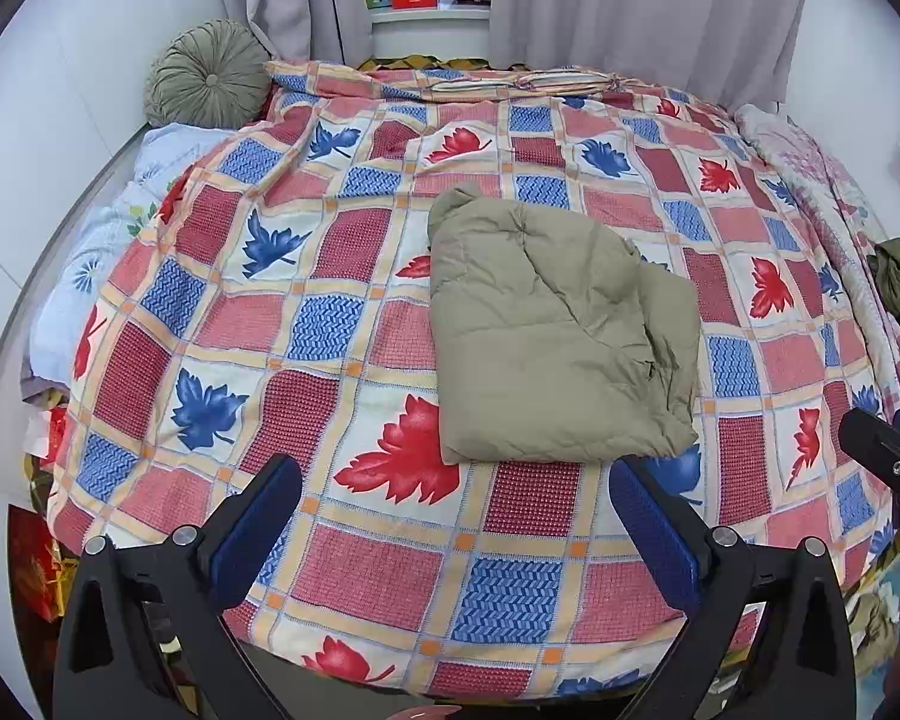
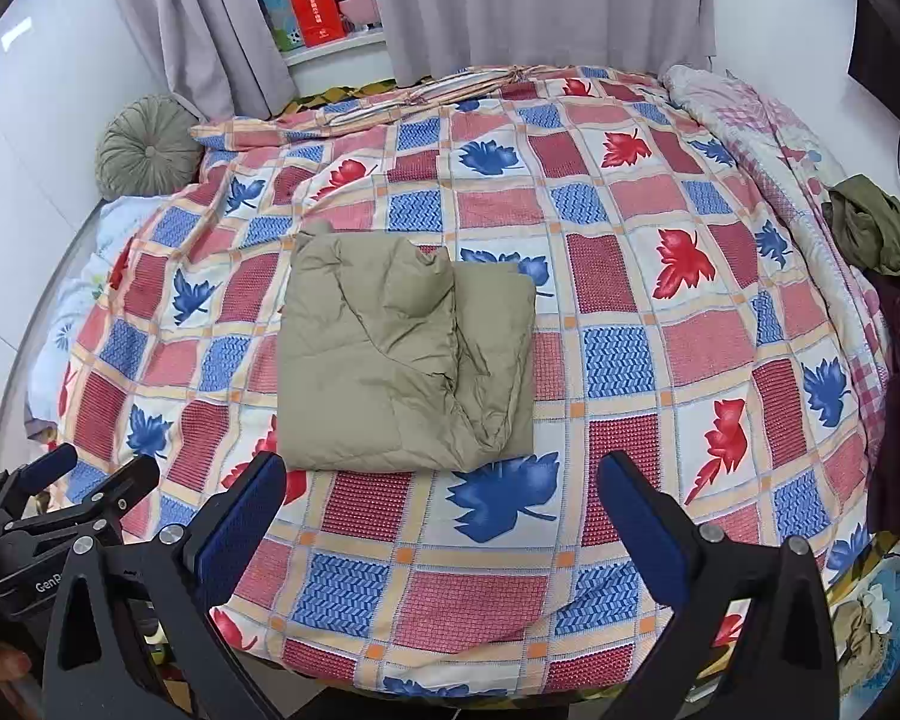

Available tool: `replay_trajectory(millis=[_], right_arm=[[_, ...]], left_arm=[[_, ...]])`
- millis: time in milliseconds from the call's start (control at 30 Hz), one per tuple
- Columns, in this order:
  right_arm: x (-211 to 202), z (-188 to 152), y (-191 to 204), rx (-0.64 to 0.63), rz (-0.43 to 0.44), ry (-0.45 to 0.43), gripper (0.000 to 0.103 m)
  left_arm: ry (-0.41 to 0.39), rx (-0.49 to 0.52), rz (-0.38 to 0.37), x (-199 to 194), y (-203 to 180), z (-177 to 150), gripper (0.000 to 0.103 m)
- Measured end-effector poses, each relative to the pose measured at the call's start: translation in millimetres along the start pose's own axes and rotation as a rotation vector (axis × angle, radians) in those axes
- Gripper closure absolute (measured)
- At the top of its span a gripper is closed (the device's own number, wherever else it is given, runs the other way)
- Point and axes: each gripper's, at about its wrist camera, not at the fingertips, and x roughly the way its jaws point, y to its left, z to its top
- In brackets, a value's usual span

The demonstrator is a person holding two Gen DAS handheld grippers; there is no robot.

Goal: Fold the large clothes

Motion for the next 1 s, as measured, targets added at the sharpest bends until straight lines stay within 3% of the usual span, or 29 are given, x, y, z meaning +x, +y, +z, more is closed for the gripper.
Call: replay_trajectory(millis=[433, 1000], right_arm=[[-30, 3, 11, -0.016, -0.016, -0.038, 0.000], [-37, 5, 11, -0.017, -0.022, -0.054, 0.000]], left_arm=[[-0.044, -0.022, -0.005, -51, 6, 6, 0.000], [-0.041, -0.028, 0.009, -57, 11, 7, 0.000]])
